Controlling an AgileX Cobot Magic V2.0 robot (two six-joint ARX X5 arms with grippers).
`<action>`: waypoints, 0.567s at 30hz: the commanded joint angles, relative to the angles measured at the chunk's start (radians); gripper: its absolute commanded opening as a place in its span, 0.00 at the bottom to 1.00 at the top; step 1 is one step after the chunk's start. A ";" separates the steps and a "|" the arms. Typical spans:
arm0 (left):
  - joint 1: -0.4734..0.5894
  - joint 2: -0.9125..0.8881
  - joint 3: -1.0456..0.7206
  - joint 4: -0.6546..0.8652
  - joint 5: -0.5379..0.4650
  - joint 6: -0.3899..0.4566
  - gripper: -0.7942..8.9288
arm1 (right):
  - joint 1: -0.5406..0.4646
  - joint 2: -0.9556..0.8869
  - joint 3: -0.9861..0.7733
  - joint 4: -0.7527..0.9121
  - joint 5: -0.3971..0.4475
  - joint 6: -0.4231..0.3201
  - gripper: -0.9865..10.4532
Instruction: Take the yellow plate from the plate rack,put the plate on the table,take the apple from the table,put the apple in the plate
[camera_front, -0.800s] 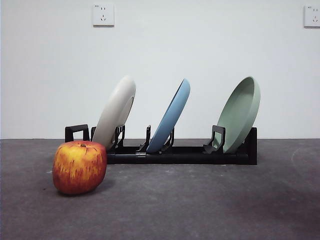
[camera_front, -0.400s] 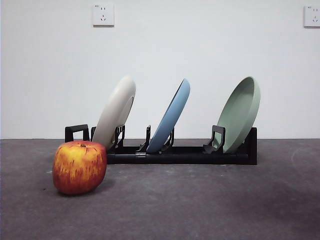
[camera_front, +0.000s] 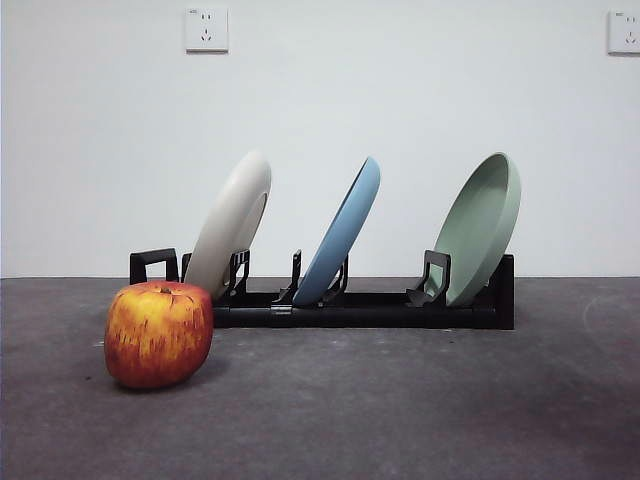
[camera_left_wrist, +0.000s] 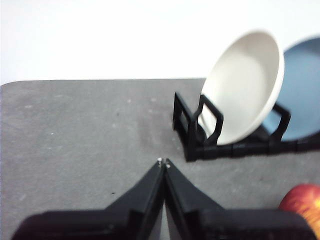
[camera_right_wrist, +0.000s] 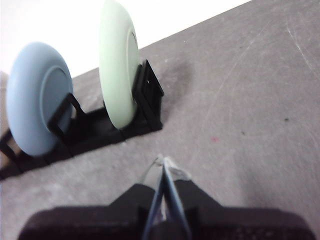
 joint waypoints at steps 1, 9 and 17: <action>0.002 0.006 0.024 0.005 -0.002 -0.089 0.07 | 0.001 0.034 0.061 0.010 -0.023 0.031 0.07; 0.002 0.150 0.146 -0.023 0.011 -0.128 0.07 | 0.000 0.246 0.251 -0.017 -0.074 0.011 0.07; 0.002 0.398 0.333 -0.024 0.091 -0.127 0.07 | 0.000 0.509 0.430 -0.018 -0.262 -0.034 0.07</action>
